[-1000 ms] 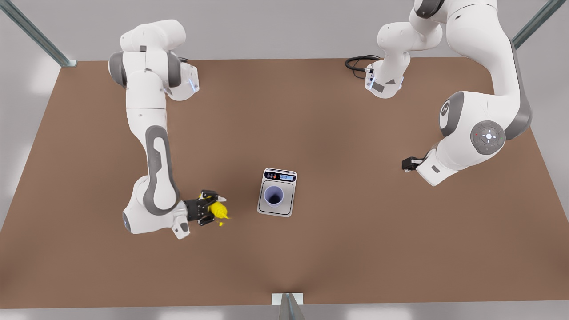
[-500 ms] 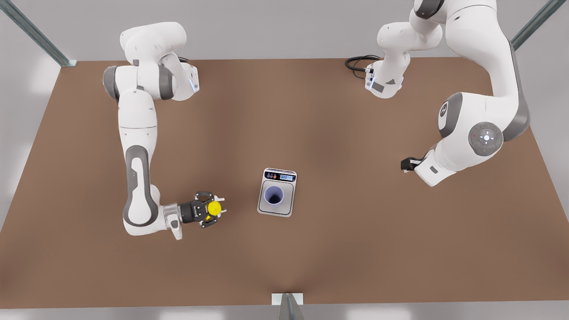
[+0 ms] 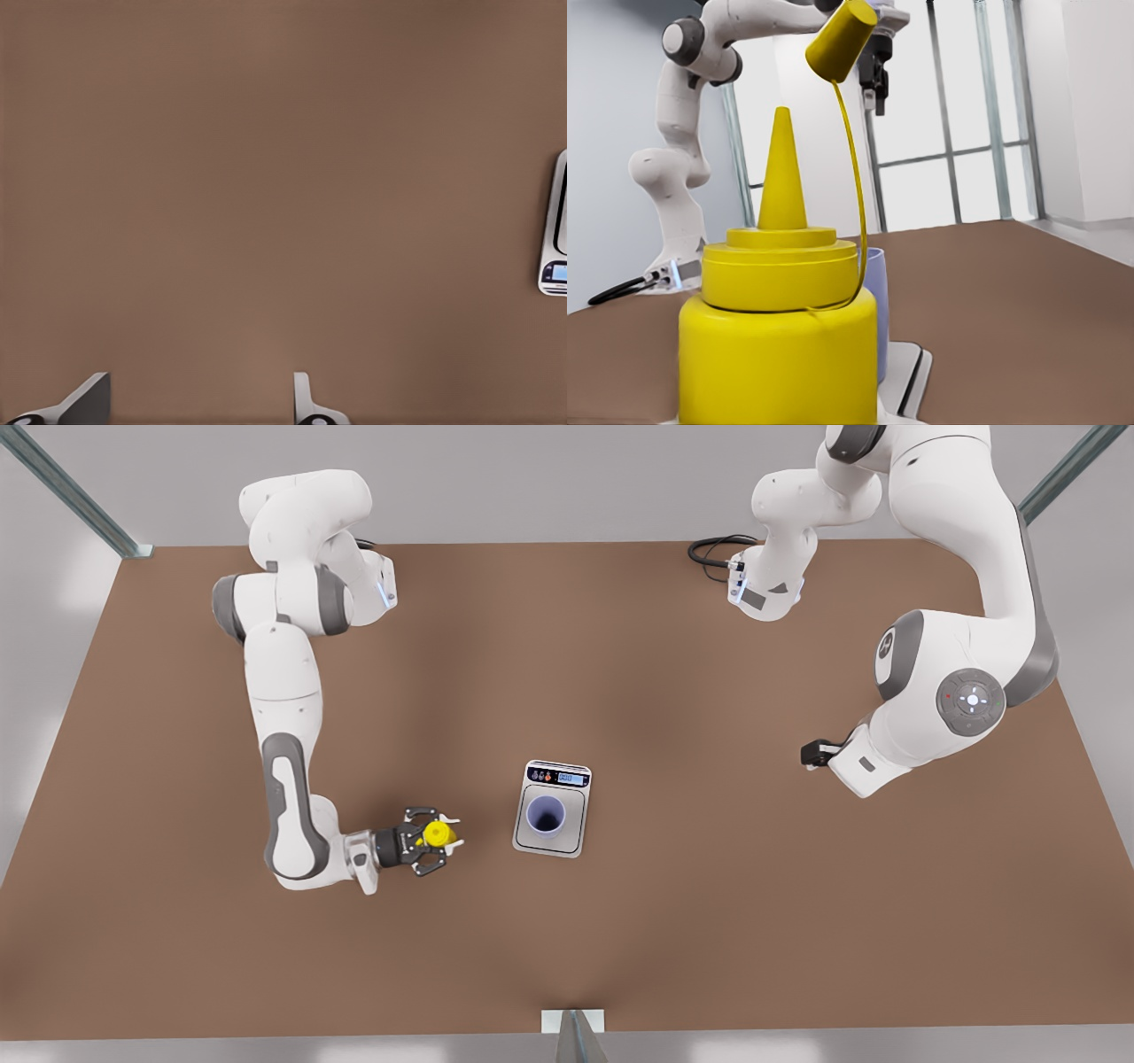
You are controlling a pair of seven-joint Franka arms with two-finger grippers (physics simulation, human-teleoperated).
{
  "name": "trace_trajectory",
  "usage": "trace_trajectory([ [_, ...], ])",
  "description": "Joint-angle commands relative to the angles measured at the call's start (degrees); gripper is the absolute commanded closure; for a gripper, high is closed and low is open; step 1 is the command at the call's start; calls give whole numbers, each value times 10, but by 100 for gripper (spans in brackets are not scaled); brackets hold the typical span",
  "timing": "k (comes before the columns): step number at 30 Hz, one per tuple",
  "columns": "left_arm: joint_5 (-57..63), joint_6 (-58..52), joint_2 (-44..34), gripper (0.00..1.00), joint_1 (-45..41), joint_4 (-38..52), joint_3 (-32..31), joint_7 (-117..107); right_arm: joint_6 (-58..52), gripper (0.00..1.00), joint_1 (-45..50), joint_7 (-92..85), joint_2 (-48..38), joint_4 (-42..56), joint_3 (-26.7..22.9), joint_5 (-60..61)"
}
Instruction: Move cup to the weight, pick up sauce bottle, pour sauce
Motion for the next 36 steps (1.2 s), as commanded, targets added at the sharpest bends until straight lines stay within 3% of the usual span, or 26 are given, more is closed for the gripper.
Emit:
trace_trajectory([
  [1, 1, 0, 0, 0, 0, 0, 0, 1, 3, 50, 0, -187, 7, 3, 2, 7],
  [14, 1, 0, -1, 0, -1, 0, 0, 2, 4, 48, 0, -188, 25, 5, 13, 14],
  [15, 3, 0, -1, 0, -1, 0, 0, 2, 4, 31, 0, -186, 24, 5, 13, 14],
  [16, 3, 0, -1, 0, -1, 0, 0, 2, 4, 0, 0, -184, 24, 4, 13, 15],
  [36, 3, 0, 0, 0, -2, 0, -1, 1, 3, 0, -19, -186, 25, 5, 12, 13],
])
